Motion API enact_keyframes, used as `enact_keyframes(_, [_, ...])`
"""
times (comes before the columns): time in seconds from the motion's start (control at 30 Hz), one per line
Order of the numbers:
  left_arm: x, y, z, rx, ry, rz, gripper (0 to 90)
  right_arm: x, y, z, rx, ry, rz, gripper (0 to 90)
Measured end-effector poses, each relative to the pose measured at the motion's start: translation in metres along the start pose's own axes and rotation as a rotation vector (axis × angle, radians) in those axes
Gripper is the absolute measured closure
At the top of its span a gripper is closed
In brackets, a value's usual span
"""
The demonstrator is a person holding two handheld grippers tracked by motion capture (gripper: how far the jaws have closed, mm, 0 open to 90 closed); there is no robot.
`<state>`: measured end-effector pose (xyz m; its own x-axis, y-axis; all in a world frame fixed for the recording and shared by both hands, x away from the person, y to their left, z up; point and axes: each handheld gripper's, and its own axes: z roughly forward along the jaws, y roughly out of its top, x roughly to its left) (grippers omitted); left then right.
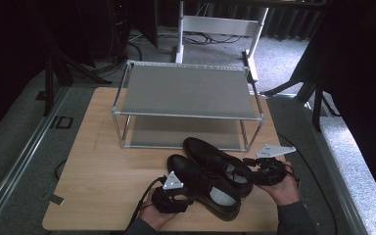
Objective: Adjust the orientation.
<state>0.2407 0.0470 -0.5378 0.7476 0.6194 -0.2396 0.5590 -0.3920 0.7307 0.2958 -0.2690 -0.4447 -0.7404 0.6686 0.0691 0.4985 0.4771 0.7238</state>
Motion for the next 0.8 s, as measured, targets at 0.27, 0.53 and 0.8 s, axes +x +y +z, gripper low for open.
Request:
enact_keyframes(0.27, [0.008,-0.012,-0.005,0.018,0.038,-0.020,50.7,0.008,-0.005,0.003,0.043,0.031,-0.019,45.7])
enact_keyframes(0.53, [0.016,-0.016,-0.012,0.010,0.059,-0.041,50.7,0.013,-0.005,0.010,0.133,0.038,-0.075,40.5])
enact_keyframes(0.8, [0.016,-0.015,-0.010,0.013,0.057,-0.038,50.7,0.020,-0.005,0.015,0.189,0.064,-0.091,38.0])
